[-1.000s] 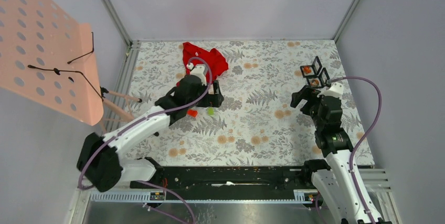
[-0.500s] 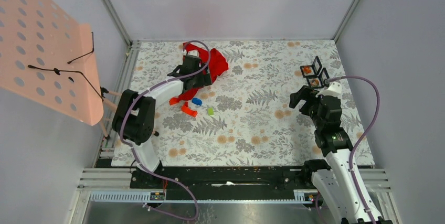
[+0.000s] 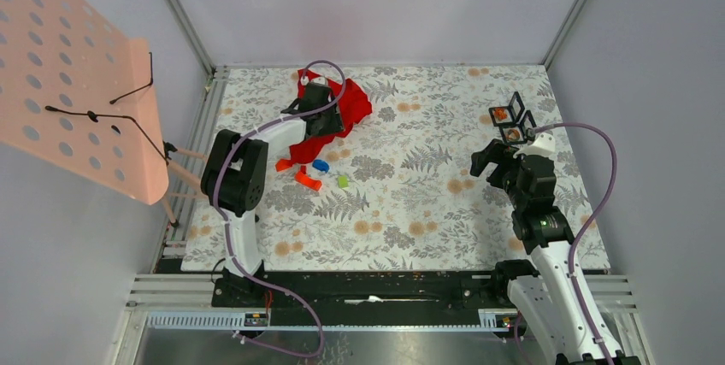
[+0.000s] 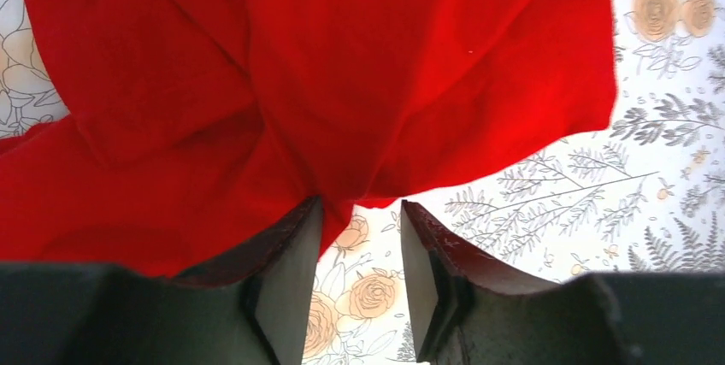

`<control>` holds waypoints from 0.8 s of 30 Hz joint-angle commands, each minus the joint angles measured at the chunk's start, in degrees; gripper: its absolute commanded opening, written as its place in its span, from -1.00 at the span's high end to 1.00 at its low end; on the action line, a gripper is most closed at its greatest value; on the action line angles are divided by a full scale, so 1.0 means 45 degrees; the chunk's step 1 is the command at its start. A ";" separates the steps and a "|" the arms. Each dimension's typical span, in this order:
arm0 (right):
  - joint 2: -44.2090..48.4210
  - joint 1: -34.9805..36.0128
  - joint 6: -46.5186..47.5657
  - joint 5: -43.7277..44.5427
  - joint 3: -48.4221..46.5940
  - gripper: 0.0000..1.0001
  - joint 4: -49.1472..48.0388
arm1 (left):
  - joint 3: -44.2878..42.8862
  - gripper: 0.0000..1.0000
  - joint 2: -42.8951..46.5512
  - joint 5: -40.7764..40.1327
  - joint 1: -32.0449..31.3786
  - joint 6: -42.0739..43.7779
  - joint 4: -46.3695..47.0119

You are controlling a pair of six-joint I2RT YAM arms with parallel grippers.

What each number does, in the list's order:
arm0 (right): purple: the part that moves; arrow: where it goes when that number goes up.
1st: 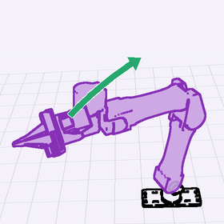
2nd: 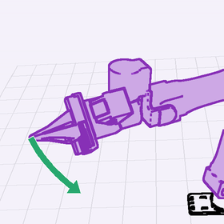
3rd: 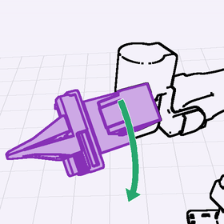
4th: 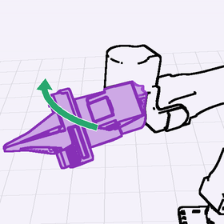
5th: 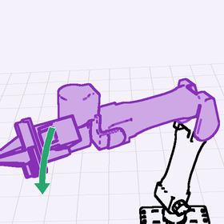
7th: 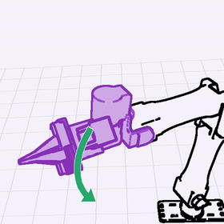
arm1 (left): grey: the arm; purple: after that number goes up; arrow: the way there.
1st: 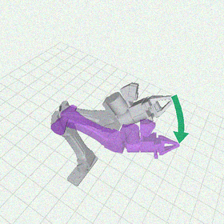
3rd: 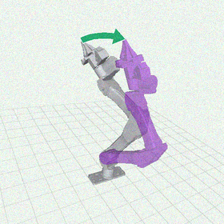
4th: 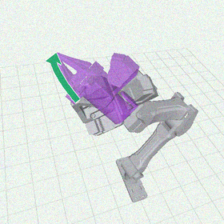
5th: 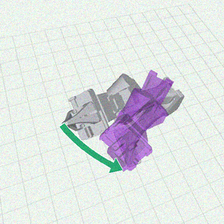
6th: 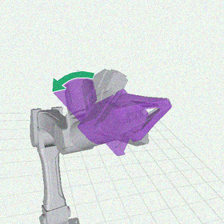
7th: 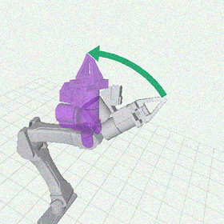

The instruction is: Pin the brooch onto the clothing

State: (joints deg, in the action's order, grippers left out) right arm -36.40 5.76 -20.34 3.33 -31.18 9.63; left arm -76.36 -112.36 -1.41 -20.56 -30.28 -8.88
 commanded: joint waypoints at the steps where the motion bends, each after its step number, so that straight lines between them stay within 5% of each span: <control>1: 0.0022 0.0061 0.0194 -0.0185 -0.0077 -0.98 -0.0291 | -0.0681 0.14 -0.0294 0.0165 0.0134 -0.0107 0.0184; 12: -0.0063 0.0060 0.0203 -0.0392 -0.0101 -0.98 -0.0265 | -0.0104 0.05 -0.0219 -0.0272 0.0135 -0.0401 0.0131; 17: -0.0070 0.0051 0.0224 -0.0376 -0.0122 -0.97 -0.0211 | -0.0370 0.43 -0.0493 -0.0481 0.0135 -0.0655 -0.0042; 20: -0.0054 0.0068 0.0264 -0.0338 -0.0137 -0.97 -0.0171 | -0.0811 0.98 -0.0508 -0.0609 0.0135 -0.0539 -0.0286; 24: -0.0116 0.0055 0.0413 -0.0269 -0.0433 -0.97 -0.0023 | -0.0499 1.00 0.0997 -0.0899 -0.0101 -0.0247 0.0198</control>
State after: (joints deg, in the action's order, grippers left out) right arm -36.75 5.76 -20.03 2.26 -31.18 9.91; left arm -77.03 -114.37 -2.70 -20.29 -32.60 -10.92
